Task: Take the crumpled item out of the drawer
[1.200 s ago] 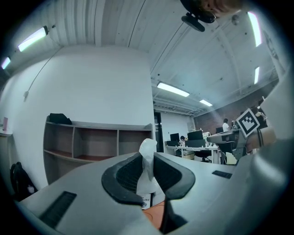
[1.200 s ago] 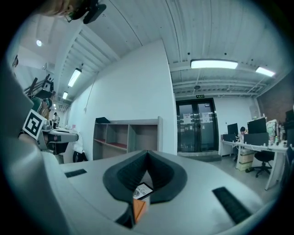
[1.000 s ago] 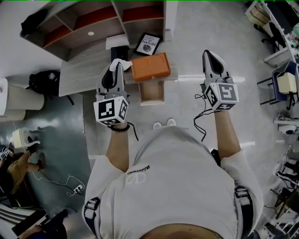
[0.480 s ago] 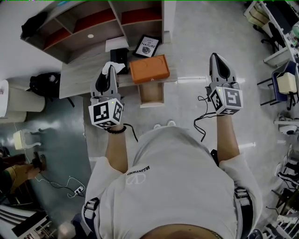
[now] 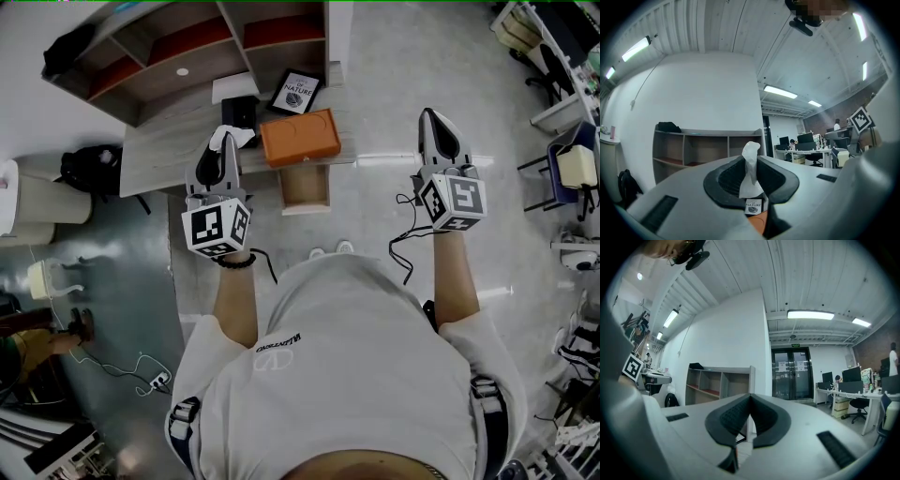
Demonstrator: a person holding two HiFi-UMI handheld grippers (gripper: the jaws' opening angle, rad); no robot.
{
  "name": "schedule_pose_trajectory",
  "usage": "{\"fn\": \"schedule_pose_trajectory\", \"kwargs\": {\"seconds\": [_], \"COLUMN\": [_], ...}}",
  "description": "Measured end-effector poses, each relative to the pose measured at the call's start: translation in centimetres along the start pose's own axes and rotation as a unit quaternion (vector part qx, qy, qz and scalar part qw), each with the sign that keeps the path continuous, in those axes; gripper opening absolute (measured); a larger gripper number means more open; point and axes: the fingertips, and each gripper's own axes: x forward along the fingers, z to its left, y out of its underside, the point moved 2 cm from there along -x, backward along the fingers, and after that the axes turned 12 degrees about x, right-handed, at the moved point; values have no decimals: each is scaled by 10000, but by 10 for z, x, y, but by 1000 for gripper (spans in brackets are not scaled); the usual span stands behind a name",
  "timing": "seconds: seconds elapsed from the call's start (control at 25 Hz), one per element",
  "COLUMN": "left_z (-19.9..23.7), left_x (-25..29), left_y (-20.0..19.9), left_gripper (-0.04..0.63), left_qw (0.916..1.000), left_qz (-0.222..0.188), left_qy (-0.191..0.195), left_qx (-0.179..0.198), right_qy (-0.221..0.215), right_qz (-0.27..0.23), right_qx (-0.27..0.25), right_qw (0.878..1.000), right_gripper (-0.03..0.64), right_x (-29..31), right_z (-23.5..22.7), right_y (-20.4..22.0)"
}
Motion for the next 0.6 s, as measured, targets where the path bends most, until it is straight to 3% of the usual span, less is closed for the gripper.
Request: {"fn": "schedule_pose_trajectory", "kwargs": {"seconds": [0.6], "left_z": [-1], "left_x": [-1], "left_y": [5], "left_gripper": [64], "left_qw": [10000], "left_qz": [44], "left_qy": [3], "left_qx": [-15], "right_qy": [-47], "right_qz": [80], "right_qx": [6], "right_qw": [10000], "right_gripper": [0], "right_x": [3], "right_z": [3], "right_y": [5]}}
